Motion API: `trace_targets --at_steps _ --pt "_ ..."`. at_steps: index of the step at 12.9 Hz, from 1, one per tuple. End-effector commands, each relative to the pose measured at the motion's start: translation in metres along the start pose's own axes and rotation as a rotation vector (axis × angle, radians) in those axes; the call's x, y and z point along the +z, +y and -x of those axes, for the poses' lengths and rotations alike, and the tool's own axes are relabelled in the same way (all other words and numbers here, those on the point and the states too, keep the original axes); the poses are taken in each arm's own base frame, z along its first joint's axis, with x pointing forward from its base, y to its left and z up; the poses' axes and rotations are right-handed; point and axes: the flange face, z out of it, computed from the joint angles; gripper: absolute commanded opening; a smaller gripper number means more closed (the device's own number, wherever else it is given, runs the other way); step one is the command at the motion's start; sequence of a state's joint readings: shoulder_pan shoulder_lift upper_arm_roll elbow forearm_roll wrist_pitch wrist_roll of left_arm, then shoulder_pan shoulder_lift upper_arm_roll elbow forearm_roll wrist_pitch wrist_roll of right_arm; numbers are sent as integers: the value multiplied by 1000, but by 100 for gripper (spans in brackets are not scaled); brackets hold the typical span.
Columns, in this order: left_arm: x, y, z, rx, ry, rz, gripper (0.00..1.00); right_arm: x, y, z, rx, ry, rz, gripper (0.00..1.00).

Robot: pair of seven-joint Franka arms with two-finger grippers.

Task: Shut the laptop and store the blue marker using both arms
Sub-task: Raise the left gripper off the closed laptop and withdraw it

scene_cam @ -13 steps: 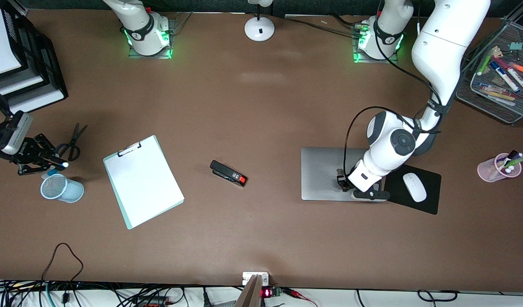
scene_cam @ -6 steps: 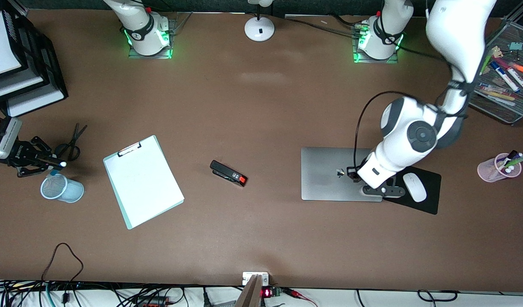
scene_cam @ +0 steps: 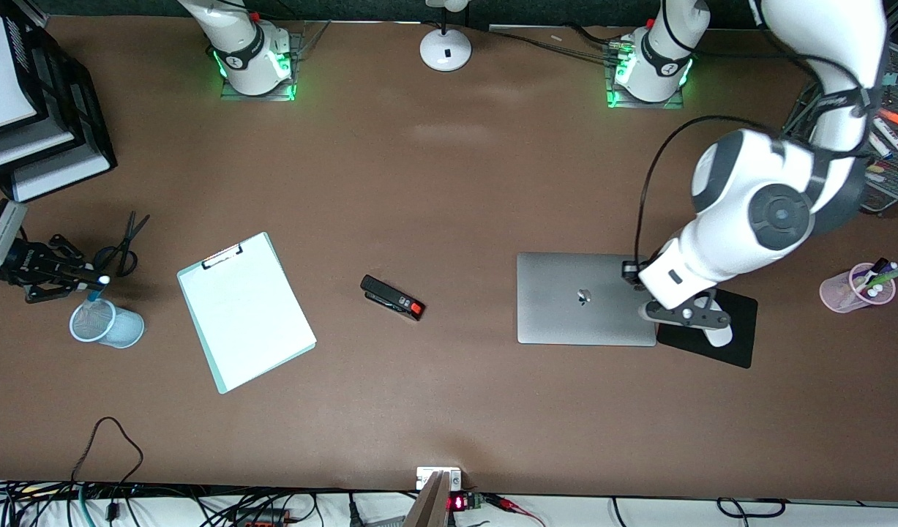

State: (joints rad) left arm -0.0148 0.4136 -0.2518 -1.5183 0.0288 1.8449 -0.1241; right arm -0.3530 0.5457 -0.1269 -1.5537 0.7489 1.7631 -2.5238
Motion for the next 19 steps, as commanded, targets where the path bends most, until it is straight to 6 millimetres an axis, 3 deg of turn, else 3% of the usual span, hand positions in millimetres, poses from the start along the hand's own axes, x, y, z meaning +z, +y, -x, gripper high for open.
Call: trace_targets --at_steps 1,5,9,11,14,15,16,17,19 --pt "-31 -23 0 54 -27 -26 0 3 13 12 -51 56 46 11" --pt "-63 -52 13 75 -66 -31 0 9 24 16 -95 93 63 11" --pt "-99 -66 41 61 -106 -45 0 22 9 37 -58 140 46 11" --pt "-121 -69 59 66 -103 -57 0 20 5 44 -61 151 70 11" --pt "-126 -72 110 66 -93 -101 9 17 2 49 -56 150 74 11" --pt "-129 -78 121 64 -71 -110 25 19 -1 54 -50 152 76 11" --pt "-126 -79 125 76 -70 -112 58 23 -4 61 -38 160 79 11" --pt "-126 -83 125 70 -54 -111 100 27 -8 69 -22 169 87 11" --pt "-132 -79 130 76 -33 -118 100 31 -15 78 -7 172 85 11"
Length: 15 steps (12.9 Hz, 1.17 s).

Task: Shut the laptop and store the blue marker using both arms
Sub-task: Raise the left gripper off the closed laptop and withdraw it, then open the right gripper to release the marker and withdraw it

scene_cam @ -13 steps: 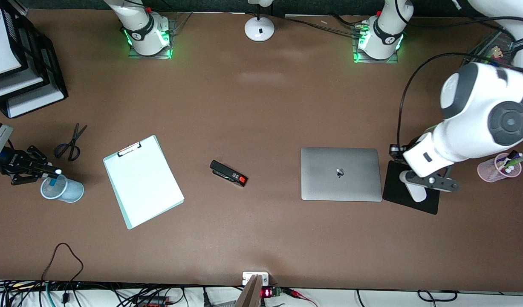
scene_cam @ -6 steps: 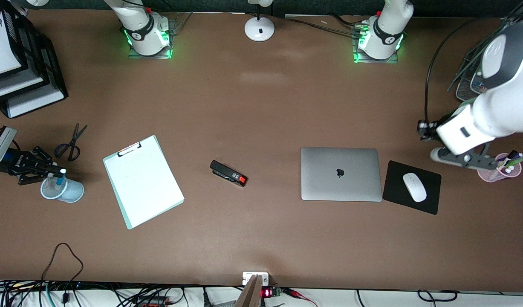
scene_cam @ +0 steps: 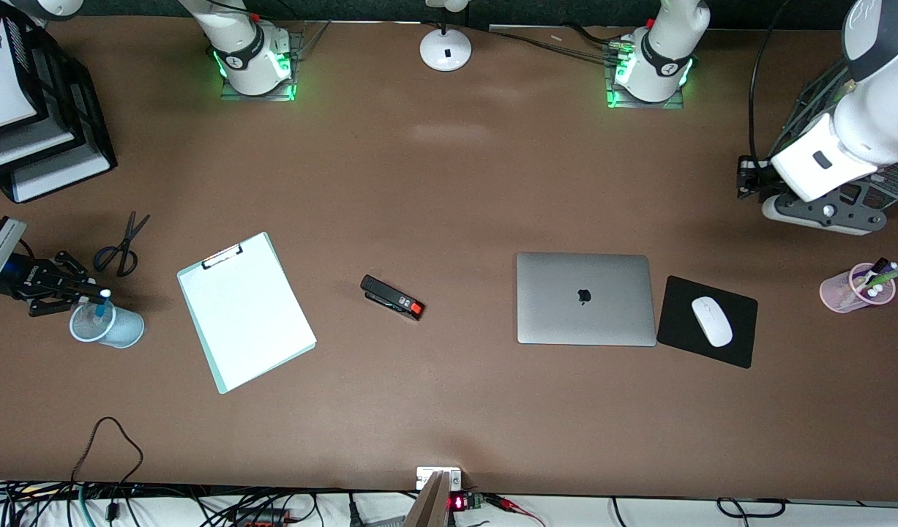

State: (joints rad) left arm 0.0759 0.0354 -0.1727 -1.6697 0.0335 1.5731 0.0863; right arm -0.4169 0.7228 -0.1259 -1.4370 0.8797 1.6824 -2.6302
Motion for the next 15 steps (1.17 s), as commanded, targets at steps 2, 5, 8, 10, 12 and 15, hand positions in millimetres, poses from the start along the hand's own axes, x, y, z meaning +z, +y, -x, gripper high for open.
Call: trace_targets --at_steps 2,5,8,10,12,15 --pt "-10 -7 18 13 40 -35 100 -3 -7 18 3 31 27 11" --pt "-21 -6 28 22 55 -36 100 -4 -12 26 -2 32 33 12" --pt "-28 -14 33 -19 74 -31 100 -6 -13 30 13 49 69 14" --pt "-27 -13 33 -80 75 -24 100 -5 -14 31 37 57 73 61" --pt "-37 -13 37 -107 112 -28 100 -7 -16 32 115 60 77 100" --pt "-32 -8 33 -92 123 -30 100 -14 -15 23 250 75 49 100"
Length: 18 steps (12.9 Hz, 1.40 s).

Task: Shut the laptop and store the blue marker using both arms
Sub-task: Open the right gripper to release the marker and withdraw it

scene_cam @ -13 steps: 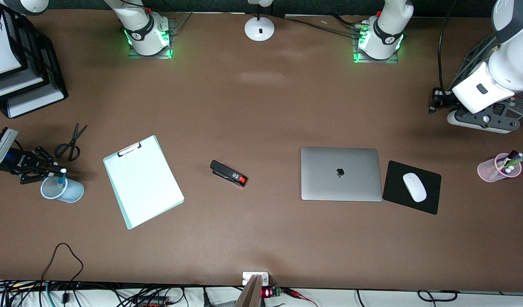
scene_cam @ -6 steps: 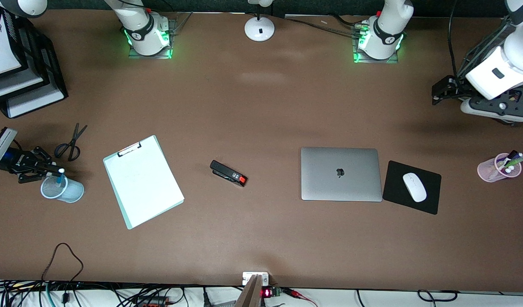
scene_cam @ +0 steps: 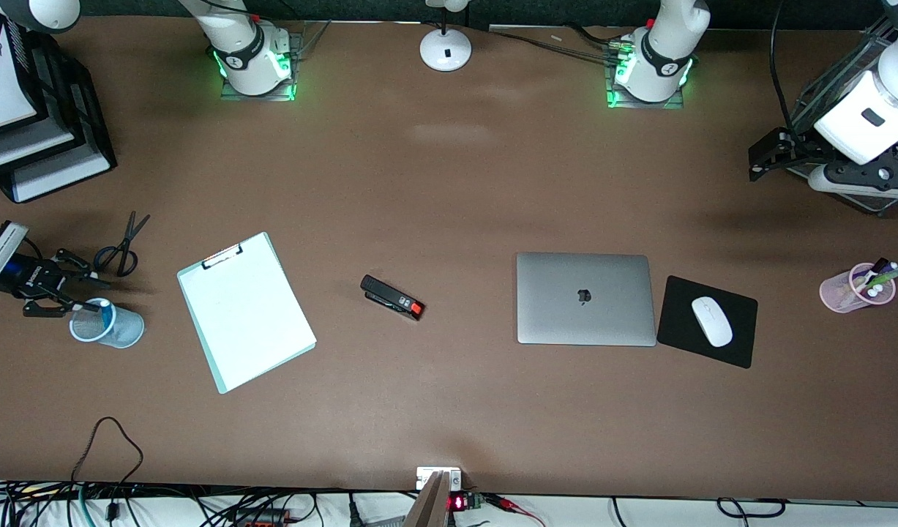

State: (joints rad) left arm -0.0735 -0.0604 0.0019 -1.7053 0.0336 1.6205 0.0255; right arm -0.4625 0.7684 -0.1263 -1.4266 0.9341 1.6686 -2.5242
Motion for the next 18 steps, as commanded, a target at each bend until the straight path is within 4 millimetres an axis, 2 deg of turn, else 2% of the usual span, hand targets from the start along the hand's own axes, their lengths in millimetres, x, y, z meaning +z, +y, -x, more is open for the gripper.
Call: trace_targets --at_steps 1,5,8,10,15,18 --pt "4 2 8 2 17 -21 100 -11 5 -14 145 10 -24 100" --pt "-3 4 11 6 24 -21 100 -18 26 -80 292 -86 -78 100" --pt "-1 6 9 10 17 -22 100 -22 33 -132 401 -172 -110 100" --pt "-4 9 9 14 13 -22 100 -23 29 -169 521 -230 -116 100" --pt "-15 4 7 29 33 -24 100 13 36 -269 856 -415 -103 100" --pt "-21 4 7 28 46 -25 100 37 35 -314 1046 -520 -58 100"
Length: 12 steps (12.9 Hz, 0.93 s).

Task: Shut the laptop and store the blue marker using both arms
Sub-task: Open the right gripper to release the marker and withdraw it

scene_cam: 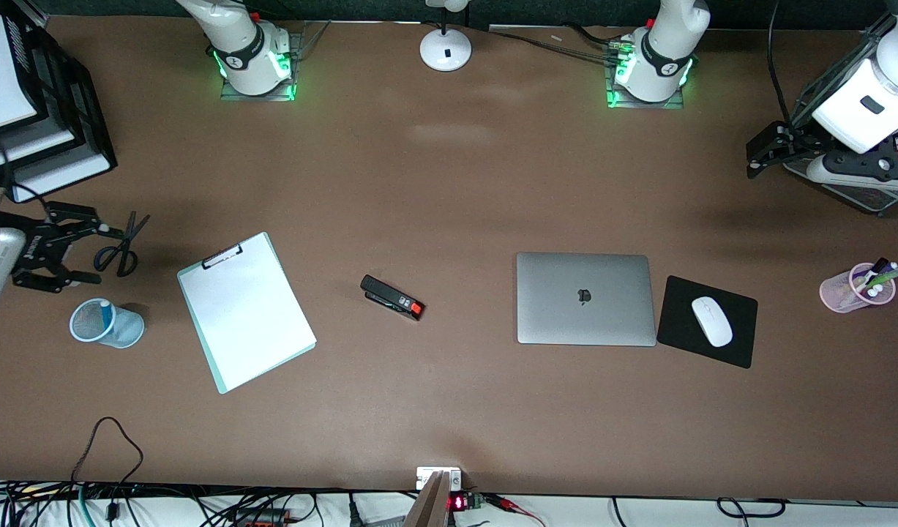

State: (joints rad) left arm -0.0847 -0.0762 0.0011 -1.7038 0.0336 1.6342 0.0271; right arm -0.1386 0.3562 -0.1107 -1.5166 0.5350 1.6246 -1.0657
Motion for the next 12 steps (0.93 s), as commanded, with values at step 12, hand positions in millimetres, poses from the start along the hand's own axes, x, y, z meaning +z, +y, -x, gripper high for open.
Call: trace_targets --at_steps 12 --pt "-11 -8 3 4 14 -18 100 -3 -149 -66 724 -289 505 100"
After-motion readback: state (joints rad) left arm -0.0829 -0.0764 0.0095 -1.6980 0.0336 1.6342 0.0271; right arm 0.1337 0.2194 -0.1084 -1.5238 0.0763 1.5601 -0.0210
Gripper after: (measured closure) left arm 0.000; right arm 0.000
